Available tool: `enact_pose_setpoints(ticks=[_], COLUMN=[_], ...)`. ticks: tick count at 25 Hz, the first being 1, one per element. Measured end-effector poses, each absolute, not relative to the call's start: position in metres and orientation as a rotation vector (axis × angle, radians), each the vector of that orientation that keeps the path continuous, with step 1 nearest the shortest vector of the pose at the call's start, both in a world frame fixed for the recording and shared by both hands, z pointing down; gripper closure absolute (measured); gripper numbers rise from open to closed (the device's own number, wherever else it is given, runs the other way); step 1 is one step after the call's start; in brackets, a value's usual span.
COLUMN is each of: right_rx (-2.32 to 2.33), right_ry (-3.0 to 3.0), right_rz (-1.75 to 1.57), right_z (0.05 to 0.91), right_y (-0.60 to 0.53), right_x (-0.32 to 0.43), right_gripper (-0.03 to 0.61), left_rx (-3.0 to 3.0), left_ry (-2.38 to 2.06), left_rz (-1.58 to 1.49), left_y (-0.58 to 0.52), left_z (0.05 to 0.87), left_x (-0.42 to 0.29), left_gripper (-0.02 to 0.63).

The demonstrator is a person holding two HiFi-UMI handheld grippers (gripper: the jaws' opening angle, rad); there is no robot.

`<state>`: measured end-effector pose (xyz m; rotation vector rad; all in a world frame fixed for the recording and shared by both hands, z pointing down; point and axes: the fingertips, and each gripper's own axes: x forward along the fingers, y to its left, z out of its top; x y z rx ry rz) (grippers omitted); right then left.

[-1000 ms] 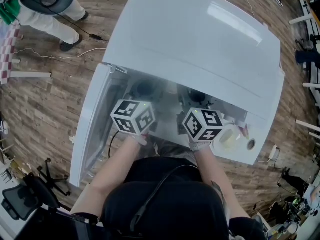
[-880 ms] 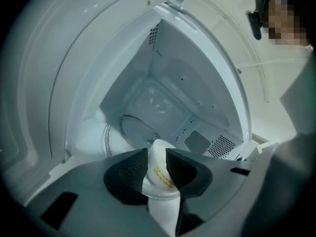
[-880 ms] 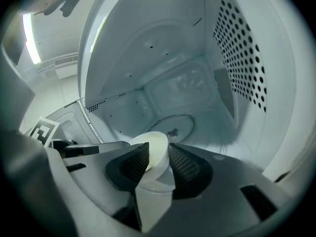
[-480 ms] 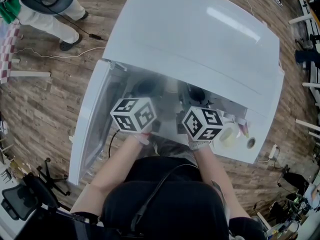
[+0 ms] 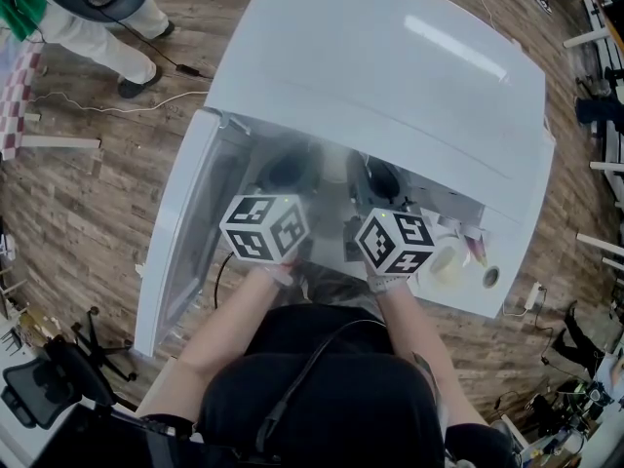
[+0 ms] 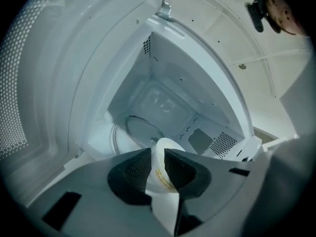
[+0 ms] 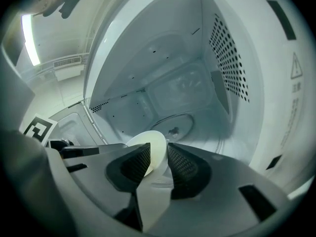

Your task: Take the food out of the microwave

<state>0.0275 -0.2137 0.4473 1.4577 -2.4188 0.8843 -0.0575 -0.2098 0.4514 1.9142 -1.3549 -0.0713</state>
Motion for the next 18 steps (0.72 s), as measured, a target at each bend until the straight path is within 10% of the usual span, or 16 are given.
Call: enact_pose_setpoints(ticks=[18], right_rx=[1.438], right_ry=[-2.453], right_rz=[0.756], right_z=[0.436], right_y=[-0.209], right_x=[0.027], right_gripper=[0.492], left_rx=[1.876], left_ry=[-1.346], left_rz=[-0.138], left_y=[-0.195], left_z=[0.449], left_x=[-0.06], left_gripper=[0.531])
